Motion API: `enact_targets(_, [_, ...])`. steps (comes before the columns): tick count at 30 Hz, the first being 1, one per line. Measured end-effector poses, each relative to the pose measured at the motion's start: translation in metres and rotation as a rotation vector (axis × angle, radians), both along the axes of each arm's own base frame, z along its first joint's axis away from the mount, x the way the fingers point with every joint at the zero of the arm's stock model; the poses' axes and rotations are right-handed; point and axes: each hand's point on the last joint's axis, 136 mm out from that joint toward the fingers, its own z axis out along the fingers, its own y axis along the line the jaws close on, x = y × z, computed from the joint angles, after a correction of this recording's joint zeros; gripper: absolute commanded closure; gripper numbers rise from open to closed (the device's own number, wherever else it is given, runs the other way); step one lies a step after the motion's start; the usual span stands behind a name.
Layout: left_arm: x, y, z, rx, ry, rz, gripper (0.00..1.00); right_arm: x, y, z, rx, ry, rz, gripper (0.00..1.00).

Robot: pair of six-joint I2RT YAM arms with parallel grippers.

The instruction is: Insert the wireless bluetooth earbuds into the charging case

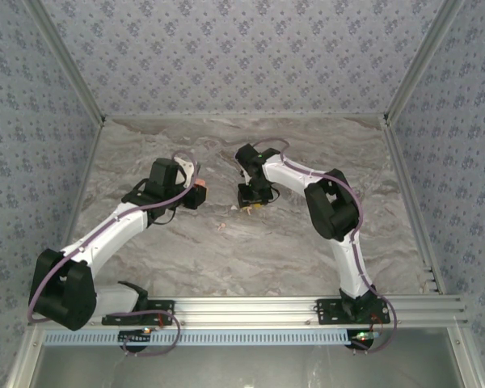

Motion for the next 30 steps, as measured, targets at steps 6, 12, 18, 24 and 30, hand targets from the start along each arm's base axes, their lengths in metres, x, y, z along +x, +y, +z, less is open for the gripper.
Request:
enact_targets(6, [0.0,0.0,0.0,0.002,-0.001,-0.001,0.9,-0.001,0.002,-0.001,-0.012,0.002,0.007,0.64])
enact_targets(12, [0.0,0.001,0.0,0.004,-0.002,0.001,0.9,-0.003,0.003,-0.005,-0.045,0.006,0.017,0.64])
enact_targets(18, [0.0,0.001,0.0,0.004,-0.002,0.001,0.9,-0.003,0.003,-0.007,-0.077,-0.003,0.026,0.65])
enact_targets(24, [0.0,0.001,0.0,0.004,-0.002,0.001,0.9,-0.003,0.002,-0.009,-0.102,-0.002,0.028,0.68])
enact_targets(30, [0.0,0.001,0.0,0.004,-0.002,0.0,0.9,-0.002,-0.001,-0.009,-0.113,-0.004,0.025,0.75])
